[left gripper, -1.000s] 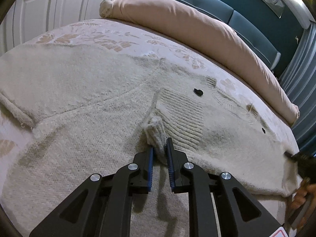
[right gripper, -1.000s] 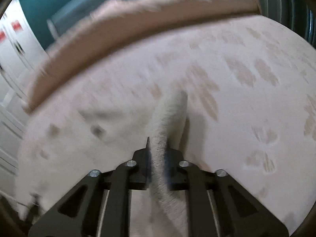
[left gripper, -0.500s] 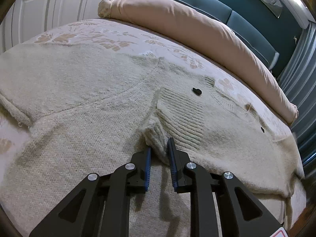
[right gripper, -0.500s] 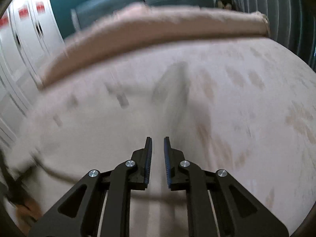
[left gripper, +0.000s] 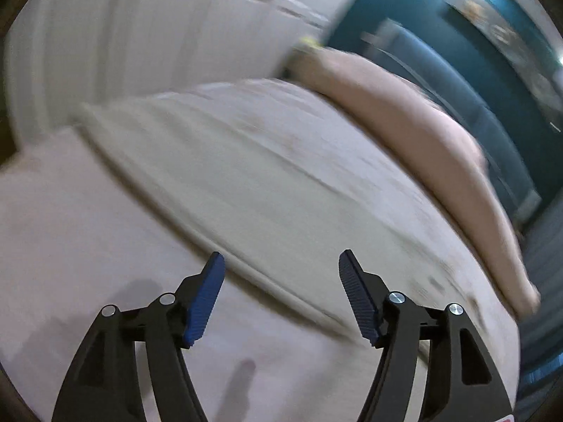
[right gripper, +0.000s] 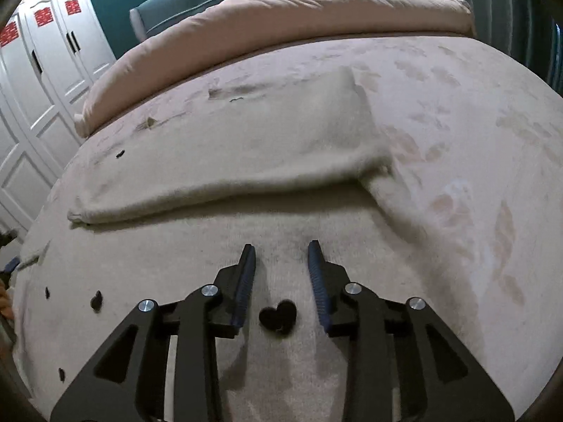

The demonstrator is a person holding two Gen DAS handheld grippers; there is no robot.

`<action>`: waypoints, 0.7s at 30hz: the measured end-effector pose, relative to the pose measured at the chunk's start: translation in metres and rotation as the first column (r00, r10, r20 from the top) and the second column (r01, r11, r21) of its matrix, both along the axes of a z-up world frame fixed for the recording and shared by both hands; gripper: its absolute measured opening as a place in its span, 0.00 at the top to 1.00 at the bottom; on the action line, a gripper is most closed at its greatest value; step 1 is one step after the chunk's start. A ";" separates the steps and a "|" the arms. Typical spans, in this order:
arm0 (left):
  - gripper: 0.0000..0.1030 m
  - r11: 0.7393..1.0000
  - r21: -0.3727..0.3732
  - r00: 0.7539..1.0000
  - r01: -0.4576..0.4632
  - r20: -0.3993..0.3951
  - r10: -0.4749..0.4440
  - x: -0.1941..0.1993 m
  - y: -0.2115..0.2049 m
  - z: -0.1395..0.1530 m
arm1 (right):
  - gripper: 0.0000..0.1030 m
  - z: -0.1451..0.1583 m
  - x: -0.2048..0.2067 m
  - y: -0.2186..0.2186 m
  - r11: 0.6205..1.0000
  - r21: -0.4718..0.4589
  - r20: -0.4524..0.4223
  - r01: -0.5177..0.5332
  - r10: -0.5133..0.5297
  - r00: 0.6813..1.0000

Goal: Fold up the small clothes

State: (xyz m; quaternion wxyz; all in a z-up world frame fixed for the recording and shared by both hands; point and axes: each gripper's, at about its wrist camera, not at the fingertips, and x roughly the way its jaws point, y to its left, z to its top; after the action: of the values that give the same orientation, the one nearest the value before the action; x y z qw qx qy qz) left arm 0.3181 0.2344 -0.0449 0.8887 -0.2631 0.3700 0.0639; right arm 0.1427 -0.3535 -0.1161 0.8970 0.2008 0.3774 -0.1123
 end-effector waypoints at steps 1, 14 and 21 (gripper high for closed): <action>0.37 0.999 0.005 0.998 -0.054 -0.016 0.054 0.006 0.032 0.000 | 0.70 0.000 0.001 -0.002 1.000 0.008 -0.001 0.003 -0.003 1.000; 0.92 0.951 -0.173 0.962 -0.258 -0.141 0.235 0.065 0.196 -0.033 | 0.63 -0.009 0.002 -0.011 0.997 0.077 0.021 0.007 -0.008 1.000; 0.95 0.998 0.035 0.990 0.047 0.129 -0.051 0.062 0.059 0.088 | 0.63 -0.010 0.001 -0.012 0.995 0.095 0.037 0.006 -0.009 0.999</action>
State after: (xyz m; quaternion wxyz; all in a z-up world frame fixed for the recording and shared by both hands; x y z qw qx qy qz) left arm 0.3801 0.2938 0.0428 0.9162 -0.2435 0.3169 0.0308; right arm 0.1438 -0.3659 -0.1261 0.8930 0.2465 0.3646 -0.0939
